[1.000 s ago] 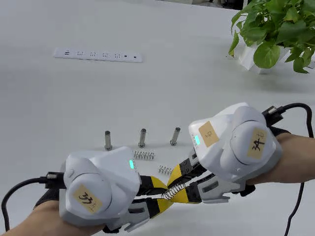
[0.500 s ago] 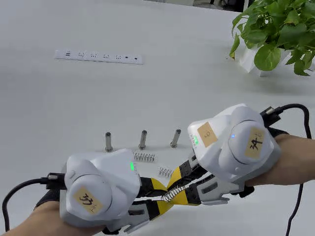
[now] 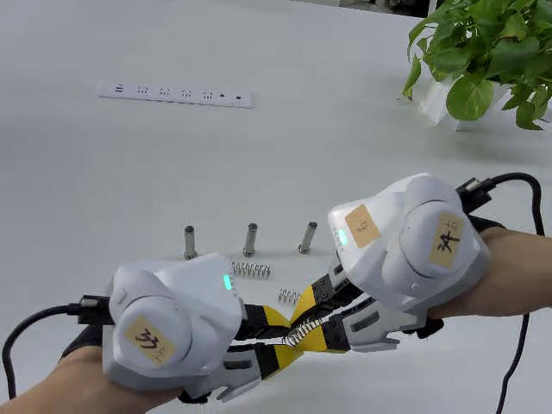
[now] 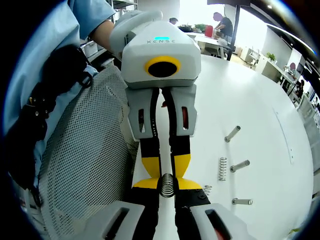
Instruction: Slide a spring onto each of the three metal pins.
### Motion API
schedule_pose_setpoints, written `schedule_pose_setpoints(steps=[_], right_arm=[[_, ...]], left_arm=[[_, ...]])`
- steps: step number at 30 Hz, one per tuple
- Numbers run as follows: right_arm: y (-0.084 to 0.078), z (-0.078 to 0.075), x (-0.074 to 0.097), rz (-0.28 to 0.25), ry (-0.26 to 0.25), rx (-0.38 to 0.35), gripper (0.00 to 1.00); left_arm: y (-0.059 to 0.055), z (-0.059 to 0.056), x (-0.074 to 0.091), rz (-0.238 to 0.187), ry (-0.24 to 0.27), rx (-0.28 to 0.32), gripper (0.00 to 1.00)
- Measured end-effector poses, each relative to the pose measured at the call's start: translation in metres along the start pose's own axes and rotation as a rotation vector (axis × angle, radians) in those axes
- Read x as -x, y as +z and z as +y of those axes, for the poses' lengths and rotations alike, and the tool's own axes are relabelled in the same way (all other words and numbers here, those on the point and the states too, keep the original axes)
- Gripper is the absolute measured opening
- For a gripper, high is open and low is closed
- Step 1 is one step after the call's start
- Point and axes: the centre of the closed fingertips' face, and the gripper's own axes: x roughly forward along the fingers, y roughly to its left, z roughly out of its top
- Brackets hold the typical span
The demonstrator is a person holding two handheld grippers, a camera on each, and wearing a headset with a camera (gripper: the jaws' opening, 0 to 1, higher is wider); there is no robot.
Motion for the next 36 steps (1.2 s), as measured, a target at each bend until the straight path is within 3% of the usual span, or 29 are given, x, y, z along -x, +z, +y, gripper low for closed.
schedule_pose_setpoints(steps=[12, 22, 36], right_arm=[[0.0, -0.003, 0.001, 0.001, -0.004, -0.004, 0.07], [-0.004, -0.006, 0.0, 0.012, -0.005, -0.01, 0.07], [-0.015, -0.008, -0.001, 0.041, 0.0, -0.013, 0.07]], left_arm=[[0.0, 0.006, 0.003, -0.027, 0.022, 0.036, 0.09], [-0.012, 0.02, 0.012, -0.028, 0.092, 0.082, 0.31], [-0.034, 0.047, 0.039, -0.033, 0.264, 0.181, 0.67]])
